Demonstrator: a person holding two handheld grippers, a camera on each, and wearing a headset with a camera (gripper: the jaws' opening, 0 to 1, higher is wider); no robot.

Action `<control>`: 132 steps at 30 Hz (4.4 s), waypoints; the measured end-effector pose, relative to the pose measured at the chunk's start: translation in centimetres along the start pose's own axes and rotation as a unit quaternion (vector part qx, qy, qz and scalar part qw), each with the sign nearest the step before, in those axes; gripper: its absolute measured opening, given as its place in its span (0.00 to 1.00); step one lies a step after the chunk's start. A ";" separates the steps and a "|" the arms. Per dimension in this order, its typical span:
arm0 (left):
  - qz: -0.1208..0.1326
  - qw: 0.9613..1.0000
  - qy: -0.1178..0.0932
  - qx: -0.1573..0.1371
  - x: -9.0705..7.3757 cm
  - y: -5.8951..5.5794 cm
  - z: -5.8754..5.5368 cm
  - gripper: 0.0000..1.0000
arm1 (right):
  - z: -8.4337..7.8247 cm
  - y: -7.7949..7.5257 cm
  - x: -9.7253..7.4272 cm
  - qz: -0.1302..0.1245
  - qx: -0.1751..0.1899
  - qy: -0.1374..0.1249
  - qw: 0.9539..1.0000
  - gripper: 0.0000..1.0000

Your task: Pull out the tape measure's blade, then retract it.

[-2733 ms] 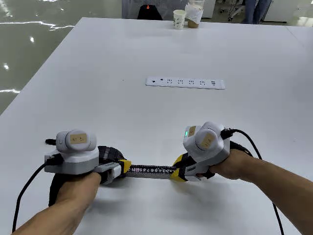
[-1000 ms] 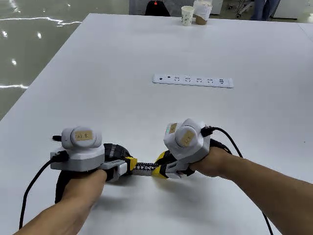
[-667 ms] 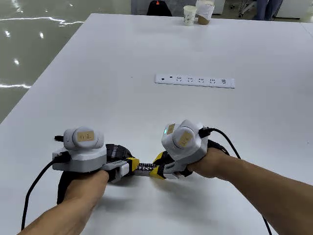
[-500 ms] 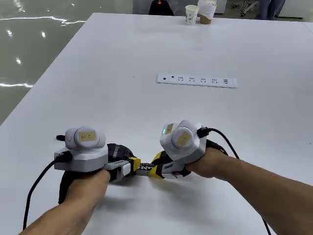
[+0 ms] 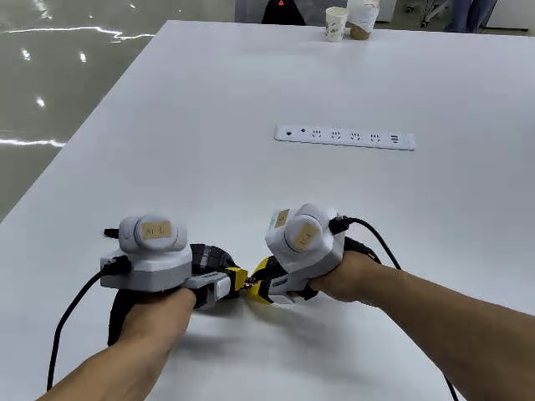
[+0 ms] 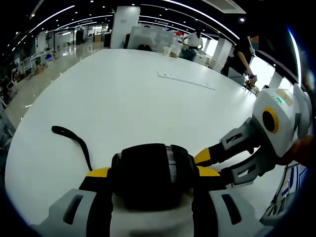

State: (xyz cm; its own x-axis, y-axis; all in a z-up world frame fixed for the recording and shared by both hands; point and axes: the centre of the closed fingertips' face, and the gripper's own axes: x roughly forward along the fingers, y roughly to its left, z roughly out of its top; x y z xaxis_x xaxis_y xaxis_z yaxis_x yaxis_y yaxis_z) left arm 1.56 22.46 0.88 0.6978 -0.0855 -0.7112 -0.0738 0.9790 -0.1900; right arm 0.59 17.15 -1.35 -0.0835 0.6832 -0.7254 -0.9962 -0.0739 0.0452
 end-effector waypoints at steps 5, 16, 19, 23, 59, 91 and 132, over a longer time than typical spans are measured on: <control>-0.001 1.000 0.002 0.003 0.0 0.0 0.0 0.60 | 0.3 0.2 0.3 0.003 -0.018 0.005 1.000 0.11; -0.001 1.000 0.002 -0.001 0.0 -0.1 0.0 0.61 | 0.3 0.1 0.3 0.003 -0.017 0.000 1.000 0.11; -0.003 1.000 0.003 0.001 0.0 -0.1 -0.1 0.62 | 0.3 0.1 0.3 0.005 -0.016 0.000 1.000 0.12; -0.003 1.000 0.002 0.005 0.1 -0.1 0.0 0.62 | 0.3 0.1 0.3 0.006 -0.014 0.002 1.000 0.12; -0.006 0.999 -0.005 0.038 -1.2 0.4 0.2 0.66 | -1.1 -0.7 -3.2 -0.041 0.019 -0.014 0.999 0.23; -0.058 0.995 -0.006 0.080 -3.3 -0.8 -1.1 0.72 | -4.0 0.3 -8.0 -0.094 0.076 -0.031 0.992 0.42; -0.144 0.975 -0.045 0.165 -6.1 -2.6 -1.5 0.79 | -8.4 2.8 -14.7 -0.204 0.136 -0.083 0.966 0.62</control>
State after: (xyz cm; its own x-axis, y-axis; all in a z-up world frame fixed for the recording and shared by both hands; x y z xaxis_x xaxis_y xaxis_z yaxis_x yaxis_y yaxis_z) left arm -3.55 20.19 4.68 0.7163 -0.3632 -0.5958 0.3566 0.9245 -0.1349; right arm -0.76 0.73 3.67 0.3365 0.7242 -0.6020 -0.9144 0.4041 -0.0250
